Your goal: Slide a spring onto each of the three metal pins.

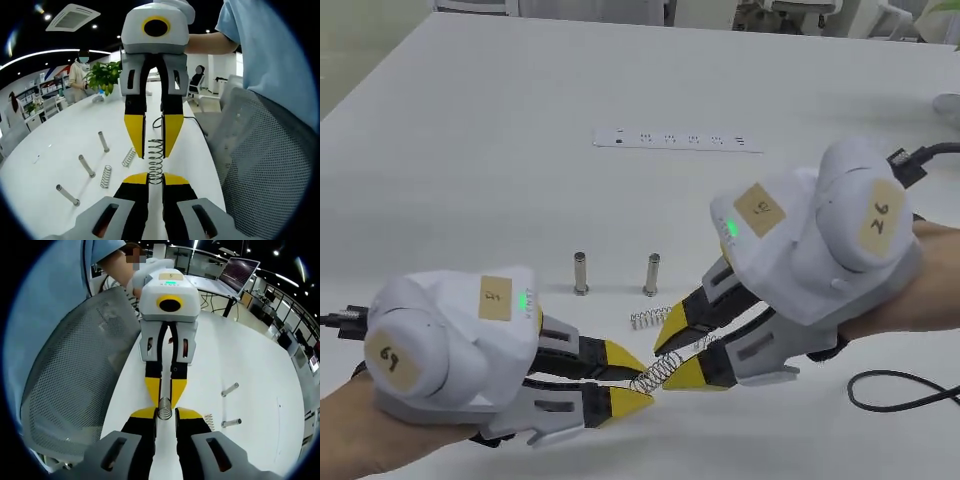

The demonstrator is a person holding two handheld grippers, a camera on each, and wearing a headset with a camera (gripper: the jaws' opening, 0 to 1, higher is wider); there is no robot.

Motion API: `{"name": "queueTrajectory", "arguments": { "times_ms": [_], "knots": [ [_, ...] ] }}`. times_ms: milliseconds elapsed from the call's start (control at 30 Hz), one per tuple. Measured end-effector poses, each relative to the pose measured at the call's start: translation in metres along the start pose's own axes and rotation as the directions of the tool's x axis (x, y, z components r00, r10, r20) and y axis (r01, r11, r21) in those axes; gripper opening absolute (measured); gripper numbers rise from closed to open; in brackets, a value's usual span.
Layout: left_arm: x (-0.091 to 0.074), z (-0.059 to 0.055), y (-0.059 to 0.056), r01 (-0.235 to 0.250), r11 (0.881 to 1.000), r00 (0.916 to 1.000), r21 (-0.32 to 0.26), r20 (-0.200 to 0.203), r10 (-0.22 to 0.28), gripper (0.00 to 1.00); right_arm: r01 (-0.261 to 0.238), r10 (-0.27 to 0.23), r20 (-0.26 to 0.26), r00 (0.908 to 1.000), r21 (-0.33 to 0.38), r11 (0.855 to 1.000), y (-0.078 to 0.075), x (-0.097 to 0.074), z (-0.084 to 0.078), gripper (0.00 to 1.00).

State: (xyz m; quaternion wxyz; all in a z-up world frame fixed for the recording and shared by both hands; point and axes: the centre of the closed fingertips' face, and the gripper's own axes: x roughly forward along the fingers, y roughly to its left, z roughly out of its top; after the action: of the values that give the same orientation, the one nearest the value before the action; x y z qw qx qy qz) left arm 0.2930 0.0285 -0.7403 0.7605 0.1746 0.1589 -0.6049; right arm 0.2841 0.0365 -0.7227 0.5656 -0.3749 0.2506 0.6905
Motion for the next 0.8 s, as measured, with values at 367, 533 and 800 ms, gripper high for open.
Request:
{"name": "queueTrajectory", "arguments": {
  "times_ms": [367, 533, 800],
  "knots": [
    [0.0006, 0.0016, -0.0008, 0.002, 1.0, 1.0, -0.003, 0.002, -0.002, 0.02, -0.004, 0.004, 0.001, 1.0, -0.005, 1.0, 0.0015, 0.0032, 0.0007, 0.09],
    [0.0007, 0.0015, -0.0014, 0.004, 1.0, 1.0, -0.005, 0.0, -0.004, 0.02, -0.005, 0.005, 0.008, 1.0, -0.007, 1.0, 0.0022, 0.0034, 0.0019, 0.08],
    [0.0005, 0.0012, -0.0015, 0.006, 1.0, 1.0, -0.007, -0.003, -0.006, 0.02, -0.003, 0.003, 0.015, 0.9999, 0.014, 1.0, 0.0015, 0.0036, 0.0014, 0.08]
  ]
}}
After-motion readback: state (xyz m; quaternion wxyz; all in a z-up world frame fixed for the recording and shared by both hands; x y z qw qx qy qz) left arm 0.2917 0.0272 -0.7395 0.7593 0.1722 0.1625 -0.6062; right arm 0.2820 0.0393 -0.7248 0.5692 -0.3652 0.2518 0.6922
